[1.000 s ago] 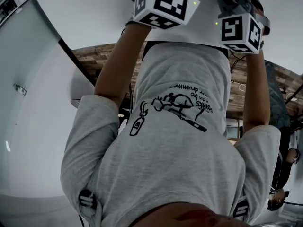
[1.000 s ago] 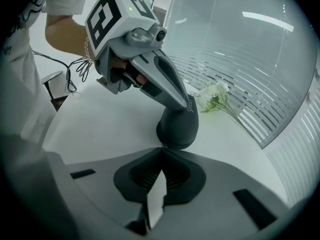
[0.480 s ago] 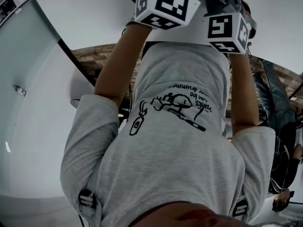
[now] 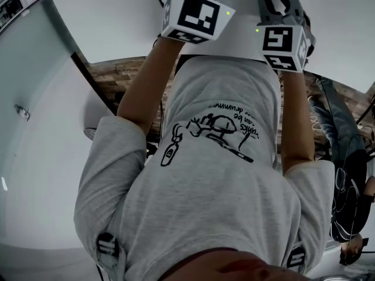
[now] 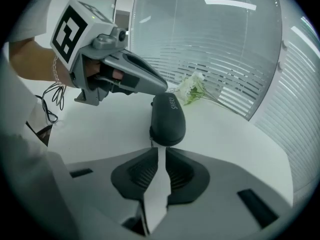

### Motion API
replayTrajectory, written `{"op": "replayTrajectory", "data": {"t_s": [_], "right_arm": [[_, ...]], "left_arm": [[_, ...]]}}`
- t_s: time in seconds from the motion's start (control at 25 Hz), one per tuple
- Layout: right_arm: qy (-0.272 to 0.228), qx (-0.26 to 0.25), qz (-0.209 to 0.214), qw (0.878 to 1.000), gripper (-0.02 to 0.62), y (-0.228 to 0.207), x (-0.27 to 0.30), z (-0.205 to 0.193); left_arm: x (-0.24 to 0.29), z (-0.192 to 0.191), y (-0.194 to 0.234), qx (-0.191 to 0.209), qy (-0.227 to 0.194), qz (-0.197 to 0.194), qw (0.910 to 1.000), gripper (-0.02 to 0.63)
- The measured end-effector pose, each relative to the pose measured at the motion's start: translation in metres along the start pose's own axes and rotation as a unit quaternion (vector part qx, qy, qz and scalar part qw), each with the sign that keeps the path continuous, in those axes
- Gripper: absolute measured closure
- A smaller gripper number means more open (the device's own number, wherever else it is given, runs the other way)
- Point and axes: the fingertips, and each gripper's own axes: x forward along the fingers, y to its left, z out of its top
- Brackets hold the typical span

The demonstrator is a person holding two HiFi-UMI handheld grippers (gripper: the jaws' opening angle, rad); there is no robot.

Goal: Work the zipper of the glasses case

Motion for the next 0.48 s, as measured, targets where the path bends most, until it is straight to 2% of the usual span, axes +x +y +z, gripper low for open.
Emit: {"op": "replayTrajectory", "data": {"t_s": [0.16,0.36,0.48], "right_arm": [[-0.021,0.016,-0.015,1.0,0.546,-0.02,-0.029,0.008],[-0.067,0.034,-0.033,0.997,0.571,-0.042,-0.081,0.019],[-0.095,0.05,-0.034,0.994,0.581,-0.038,-0.12,0.033]], "left_arm": [[-0.026,0.017,0.004,-0.035,-0.026,0.009,0.999,0.584],[-0.061,0.051,-0.013,-0.063,-0.061,0.017,0.996,0.584],[-0.094,0.07,-0.024,-0.102,-0.087,0.02,0.9908,0.584]]}}
